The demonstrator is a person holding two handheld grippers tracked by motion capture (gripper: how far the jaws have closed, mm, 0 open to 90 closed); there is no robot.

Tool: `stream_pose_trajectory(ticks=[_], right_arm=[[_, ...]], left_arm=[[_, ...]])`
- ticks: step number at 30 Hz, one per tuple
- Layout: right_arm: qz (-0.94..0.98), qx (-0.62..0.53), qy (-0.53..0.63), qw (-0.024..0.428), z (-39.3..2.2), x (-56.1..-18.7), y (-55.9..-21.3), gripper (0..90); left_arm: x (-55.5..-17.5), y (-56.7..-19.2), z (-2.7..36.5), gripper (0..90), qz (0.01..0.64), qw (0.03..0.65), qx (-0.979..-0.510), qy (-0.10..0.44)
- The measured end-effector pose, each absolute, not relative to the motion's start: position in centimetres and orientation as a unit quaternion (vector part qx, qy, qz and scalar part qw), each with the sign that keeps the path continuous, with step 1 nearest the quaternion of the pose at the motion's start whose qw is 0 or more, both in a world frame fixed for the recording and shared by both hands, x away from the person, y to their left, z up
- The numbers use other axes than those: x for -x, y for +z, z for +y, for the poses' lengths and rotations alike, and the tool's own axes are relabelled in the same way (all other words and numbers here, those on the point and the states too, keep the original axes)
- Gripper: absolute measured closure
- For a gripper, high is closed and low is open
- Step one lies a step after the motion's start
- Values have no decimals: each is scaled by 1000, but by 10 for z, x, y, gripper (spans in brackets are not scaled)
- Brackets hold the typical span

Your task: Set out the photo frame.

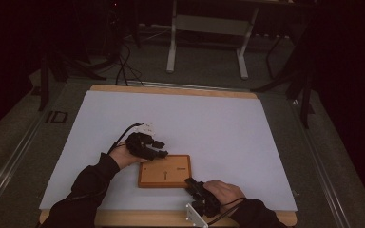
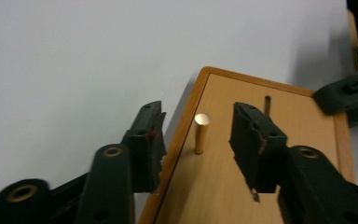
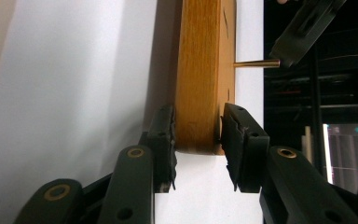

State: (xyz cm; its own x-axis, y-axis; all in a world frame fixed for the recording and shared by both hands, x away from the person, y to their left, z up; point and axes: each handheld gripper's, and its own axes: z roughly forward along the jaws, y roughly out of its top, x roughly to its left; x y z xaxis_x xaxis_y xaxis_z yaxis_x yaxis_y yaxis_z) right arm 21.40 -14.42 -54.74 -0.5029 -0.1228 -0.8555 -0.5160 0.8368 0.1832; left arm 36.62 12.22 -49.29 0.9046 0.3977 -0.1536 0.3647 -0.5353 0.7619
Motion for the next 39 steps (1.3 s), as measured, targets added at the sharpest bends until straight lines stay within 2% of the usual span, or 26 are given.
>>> stream_pose_trajectory(ticks=[4,5,6,8,17,39], right_arm=[[852,182,221,438,-145,-219,-538,657],[855,181,223,433,-144,-221,-535,656],[858,176,229,426,-145,-222,-533,657],[862,174,232,415,-145,-225,-528,657],[874,166,248,383,-148,-237,-515,658],[901,147,269,307,-149,-263,-487,659]], left_arm=[[-358,-485,132,353,211,447,-869,16],[-355,-484,135,246,204,452,-868,15],[-353,-482,136,191,204,451,-868,21],[-349,-479,140,145,209,454,-866,36],[-325,-474,163,121,211,467,-854,91],[-288,-481,203,109,236,477,-839,110]])
